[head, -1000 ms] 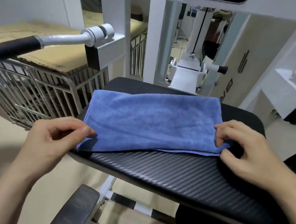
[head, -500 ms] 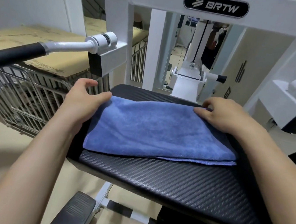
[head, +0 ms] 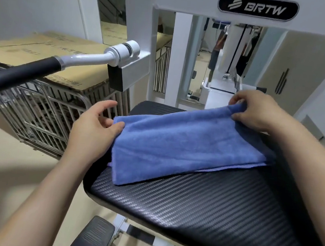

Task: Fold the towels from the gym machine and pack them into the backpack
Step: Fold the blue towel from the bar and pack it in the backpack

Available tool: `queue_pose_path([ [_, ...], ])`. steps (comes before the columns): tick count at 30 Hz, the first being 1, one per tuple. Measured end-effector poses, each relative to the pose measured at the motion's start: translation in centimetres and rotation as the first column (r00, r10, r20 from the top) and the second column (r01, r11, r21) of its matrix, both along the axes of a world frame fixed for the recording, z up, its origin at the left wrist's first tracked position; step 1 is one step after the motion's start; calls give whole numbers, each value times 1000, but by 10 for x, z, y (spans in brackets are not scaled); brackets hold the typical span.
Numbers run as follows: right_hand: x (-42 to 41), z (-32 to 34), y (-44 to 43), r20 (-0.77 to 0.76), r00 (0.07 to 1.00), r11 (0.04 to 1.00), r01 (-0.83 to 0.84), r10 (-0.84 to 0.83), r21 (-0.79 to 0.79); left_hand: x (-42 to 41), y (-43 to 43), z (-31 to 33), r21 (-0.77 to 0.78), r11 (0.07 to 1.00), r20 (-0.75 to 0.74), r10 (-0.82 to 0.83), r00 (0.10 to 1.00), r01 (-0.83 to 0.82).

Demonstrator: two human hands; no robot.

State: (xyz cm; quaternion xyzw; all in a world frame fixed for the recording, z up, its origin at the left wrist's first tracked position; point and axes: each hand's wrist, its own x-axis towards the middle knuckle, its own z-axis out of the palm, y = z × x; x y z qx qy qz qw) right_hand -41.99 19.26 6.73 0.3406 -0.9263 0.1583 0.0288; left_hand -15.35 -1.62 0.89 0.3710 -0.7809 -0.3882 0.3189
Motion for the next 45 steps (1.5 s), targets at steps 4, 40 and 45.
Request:
queue_pose_path([
  [4,-7,-9,-36,-144,989,997,-42,33,-60,-4,-8,8,-238,971,219,31,975,23],
  [40,164,-36,23,39,736,736,-677,676,1,64,63,-20,-761,231,479,-431,765,607],
  [45,196,-66,65,-171,754,772,-605,634,195,72,92,-17,-683,421,403,-463,789,596],
])
